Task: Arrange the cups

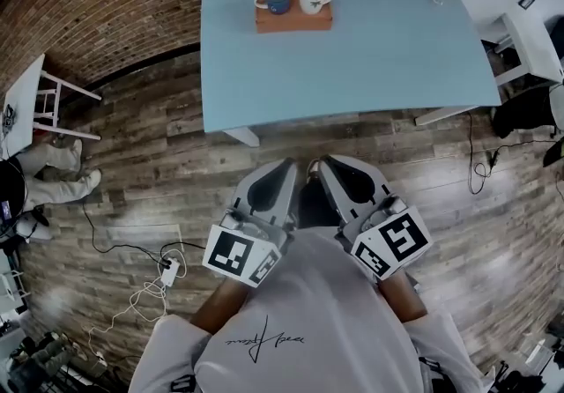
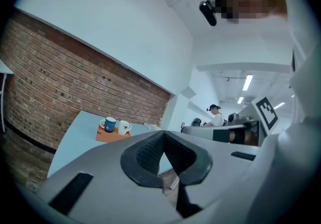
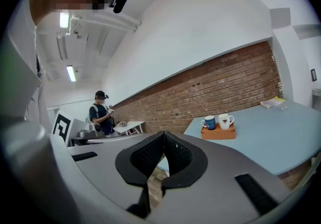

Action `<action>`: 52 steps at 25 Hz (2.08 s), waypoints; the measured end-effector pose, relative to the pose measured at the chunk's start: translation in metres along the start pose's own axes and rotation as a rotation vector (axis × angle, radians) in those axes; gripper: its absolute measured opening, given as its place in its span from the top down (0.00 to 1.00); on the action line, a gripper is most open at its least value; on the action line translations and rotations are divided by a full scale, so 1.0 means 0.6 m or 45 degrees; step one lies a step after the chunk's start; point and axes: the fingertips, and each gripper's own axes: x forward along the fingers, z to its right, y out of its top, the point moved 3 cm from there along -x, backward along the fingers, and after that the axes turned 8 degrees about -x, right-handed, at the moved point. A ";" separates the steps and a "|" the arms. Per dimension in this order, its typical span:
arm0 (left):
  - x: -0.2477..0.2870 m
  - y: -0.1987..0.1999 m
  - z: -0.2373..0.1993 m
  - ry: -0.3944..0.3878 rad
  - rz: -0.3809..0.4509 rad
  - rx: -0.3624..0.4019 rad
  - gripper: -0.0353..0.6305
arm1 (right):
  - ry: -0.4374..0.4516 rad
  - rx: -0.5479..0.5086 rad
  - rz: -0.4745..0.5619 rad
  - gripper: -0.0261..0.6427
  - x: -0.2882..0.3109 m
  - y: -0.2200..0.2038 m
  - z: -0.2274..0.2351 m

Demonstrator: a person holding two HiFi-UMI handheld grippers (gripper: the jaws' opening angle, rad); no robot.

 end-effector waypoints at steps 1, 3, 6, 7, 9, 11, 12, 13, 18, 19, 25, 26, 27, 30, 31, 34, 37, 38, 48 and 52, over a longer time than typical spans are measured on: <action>0.009 -0.001 -0.001 0.000 -0.010 0.002 0.94 | 0.008 -0.001 0.001 0.93 0.007 0.002 0.009; 0.029 0.000 -0.008 0.006 -0.026 0.010 0.94 | 0.020 -0.004 0.008 0.93 0.022 0.009 0.027; 0.061 0.009 -0.019 0.025 -0.031 0.014 0.94 | 0.034 -0.001 0.021 0.93 0.040 0.018 0.058; 0.071 0.013 -0.022 0.030 -0.030 0.018 0.94 | 0.037 0.000 0.024 0.93 0.045 0.021 0.069; 0.092 0.022 -0.029 0.045 -0.027 0.029 0.94 | 0.040 0.002 0.028 0.93 0.053 0.026 0.092; 0.114 0.032 -0.038 0.064 -0.021 0.033 0.94 | 0.042 0.005 0.032 0.93 0.062 0.031 0.114; 0.125 0.036 -0.042 0.072 -0.018 0.035 0.94 | 0.043 0.007 0.033 0.93 0.066 0.032 0.125; 0.136 0.039 -0.046 0.078 -0.017 0.037 0.94 | 0.044 0.009 0.034 0.93 0.069 0.034 0.136; 0.189 0.051 -0.046 0.086 -0.015 0.051 0.94 | 0.051 0.012 0.040 0.93 0.084 0.043 0.188; 0.199 0.052 -0.046 0.087 -0.013 0.051 0.94 | 0.054 0.014 0.042 0.93 0.086 0.045 0.198; 0.249 0.059 -0.044 0.096 0.001 0.061 0.94 | 0.082 0.011 0.048 0.93 0.095 0.047 0.243; 0.254 0.059 -0.044 0.099 0.001 0.063 0.94 | 0.085 0.011 0.047 0.93 0.096 0.047 0.249; 0.258 0.059 -0.043 0.103 -0.001 0.065 0.94 | 0.086 0.015 0.048 0.93 0.096 0.047 0.253; 0.268 0.057 -0.041 0.116 -0.009 0.059 0.94 | 0.086 0.034 0.047 0.93 0.094 0.047 0.266; 0.271 0.057 -0.041 0.120 -0.009 0.056 0.94 | 0.087 0.037 0.045 0.93 0.094 0.047 0.271; 0.277 0.059 -0.041 0.136 -0.011 0.048 0.94 | 0.092 0.043 0.039 0.93 0.099 0.048 0.281; 0.282 0.055 -0.049 0.152 -0.019 0.042 0.94 | 0.097 0.051 0.045 0.93 0.105 0.047 0.289; 0.284 0.053 -0.053 0.156 -0.020 0.041 0.94 | 0.100 0.051 0.047 0.93 0.107 0.046 0.292; 0.323 0.074 -0.097 0.129 0.003 0.048 0.94 | 0.130 -0.005 0.034 0.93 0.161 0.053 0.315; 0.345 0.084 -0.117 0.104 0.001 0.043 0.94 | 0.109 -0.026 -0.019 0.93 0.194 0.052 0.332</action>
